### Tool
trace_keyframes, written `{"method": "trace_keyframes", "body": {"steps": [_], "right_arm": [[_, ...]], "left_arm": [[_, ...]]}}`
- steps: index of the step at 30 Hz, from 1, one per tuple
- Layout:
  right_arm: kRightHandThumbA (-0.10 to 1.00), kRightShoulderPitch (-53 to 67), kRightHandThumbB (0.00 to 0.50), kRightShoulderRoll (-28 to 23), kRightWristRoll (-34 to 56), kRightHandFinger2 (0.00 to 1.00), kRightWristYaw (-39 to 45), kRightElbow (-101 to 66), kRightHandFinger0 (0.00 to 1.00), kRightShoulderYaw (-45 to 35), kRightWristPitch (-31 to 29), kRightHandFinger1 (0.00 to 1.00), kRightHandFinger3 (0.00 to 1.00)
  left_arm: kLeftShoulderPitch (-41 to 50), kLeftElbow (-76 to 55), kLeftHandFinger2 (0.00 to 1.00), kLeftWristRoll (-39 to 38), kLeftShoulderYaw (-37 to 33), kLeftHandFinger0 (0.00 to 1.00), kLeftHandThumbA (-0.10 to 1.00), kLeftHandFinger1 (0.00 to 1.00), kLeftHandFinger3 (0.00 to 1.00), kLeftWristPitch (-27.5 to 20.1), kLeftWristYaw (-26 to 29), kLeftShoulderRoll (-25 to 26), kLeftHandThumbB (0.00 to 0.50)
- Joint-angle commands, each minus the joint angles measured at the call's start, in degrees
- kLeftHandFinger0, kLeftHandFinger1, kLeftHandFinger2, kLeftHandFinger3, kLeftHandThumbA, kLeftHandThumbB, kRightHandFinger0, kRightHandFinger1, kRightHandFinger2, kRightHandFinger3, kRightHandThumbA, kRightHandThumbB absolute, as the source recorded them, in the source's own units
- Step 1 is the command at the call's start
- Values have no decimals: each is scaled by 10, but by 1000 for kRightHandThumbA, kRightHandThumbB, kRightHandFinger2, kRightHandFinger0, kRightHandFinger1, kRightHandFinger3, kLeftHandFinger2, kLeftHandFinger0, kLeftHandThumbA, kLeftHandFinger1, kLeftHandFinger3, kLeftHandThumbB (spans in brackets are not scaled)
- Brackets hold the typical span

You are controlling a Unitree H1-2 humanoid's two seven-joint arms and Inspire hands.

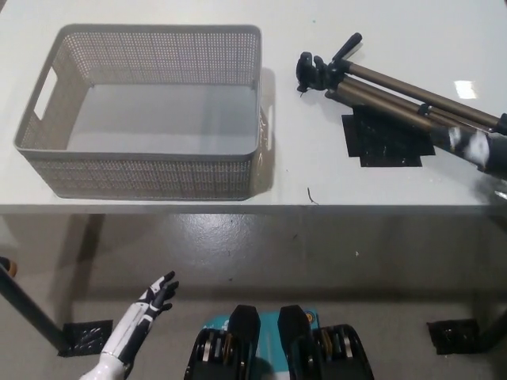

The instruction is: The robot uses its right hand to pick the tripod on the desk and places it into a rectangular container on the left.

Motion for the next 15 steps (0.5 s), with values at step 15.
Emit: {"method": "trace_keyframes", "body": {"steps": [15], "right_arm": [[1000, -441, 484, 15, -79, 1000, 58, 807, 1000, 160, 123, 1000, 1000]], "left_arm": [[6, -17, 1000, -3, -10, 1000, 1000, 1000, 1000, -24, -29, 7, 500]]}}
